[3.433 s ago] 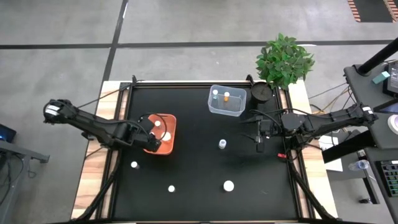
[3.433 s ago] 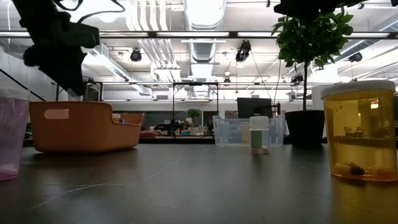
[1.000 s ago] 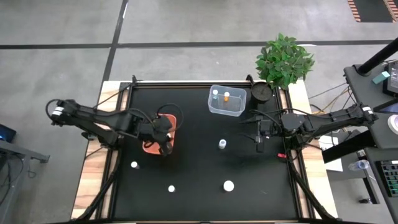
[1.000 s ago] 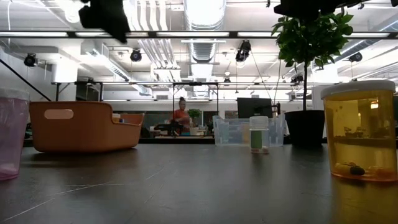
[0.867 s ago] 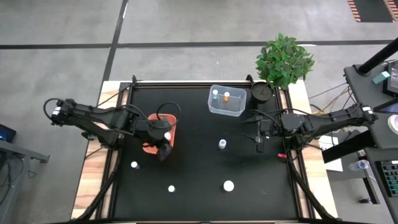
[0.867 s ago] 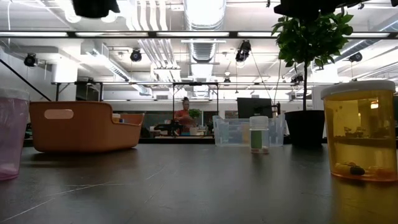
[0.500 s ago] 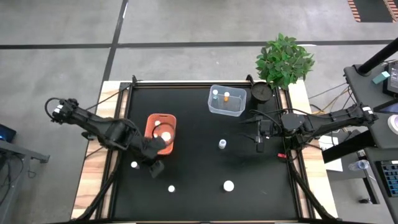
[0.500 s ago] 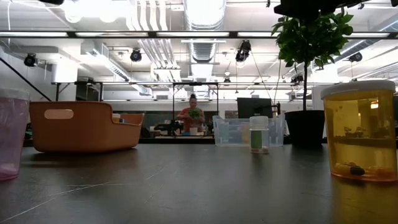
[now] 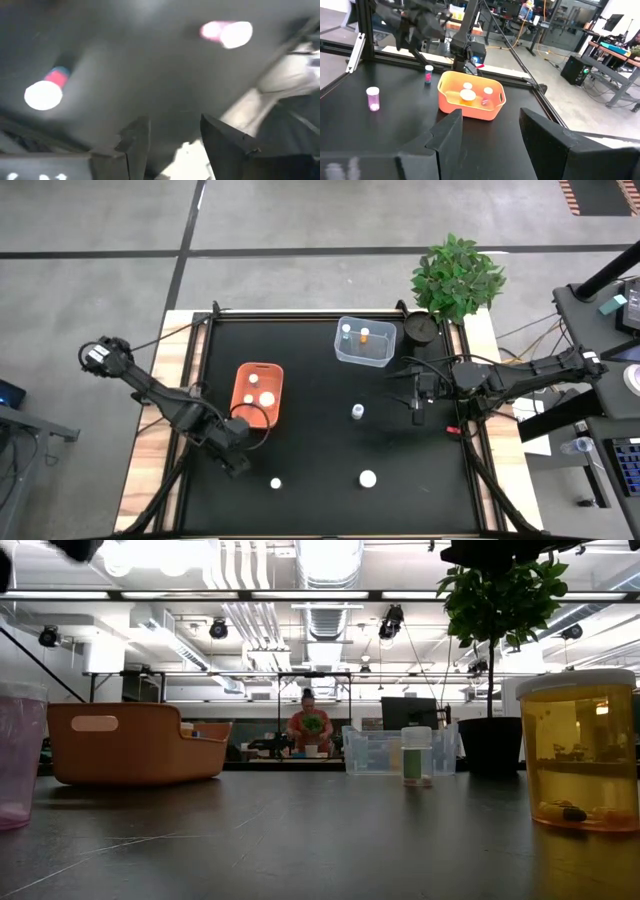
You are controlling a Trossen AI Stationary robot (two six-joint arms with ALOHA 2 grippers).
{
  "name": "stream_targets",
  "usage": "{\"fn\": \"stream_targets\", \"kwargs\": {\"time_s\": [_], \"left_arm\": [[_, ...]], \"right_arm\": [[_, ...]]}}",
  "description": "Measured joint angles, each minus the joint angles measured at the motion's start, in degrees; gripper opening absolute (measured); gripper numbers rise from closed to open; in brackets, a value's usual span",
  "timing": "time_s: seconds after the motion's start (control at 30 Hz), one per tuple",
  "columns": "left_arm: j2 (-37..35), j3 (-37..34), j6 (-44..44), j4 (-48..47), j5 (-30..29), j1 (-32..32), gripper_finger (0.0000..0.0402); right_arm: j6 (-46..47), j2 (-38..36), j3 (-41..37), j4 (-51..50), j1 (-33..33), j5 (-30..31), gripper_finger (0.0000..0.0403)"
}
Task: Pick and place medicine bottles into bin by pill shape (circle, oval)
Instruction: Put the blue capsule pill bottle into the orange bin
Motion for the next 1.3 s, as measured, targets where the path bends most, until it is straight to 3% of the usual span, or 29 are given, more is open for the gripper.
{"fn": "stream_targets", "kwargs": {"time_s": [0.43,0.83,1.3], "left_arm": [[0.01,-9.46,-7.37,-6.54,-0.45,-0.15,0.0265],[0.04,-16.65,-5.37,-5.56,-1.54,-0.11,0.027],[0.06,-17.31,-5.3,-3.75,-4.48,-0.11,0.027]], "right_arm": [[-0.19,0.0,0.0,-0.02,0.0,0.0,0.0189],[-0.72,0.0,0.0,0.0,0.02,0.0,0.0189],[-0.87,0.0,0.0,0.0,0.0,0.0,0.0189]]}}
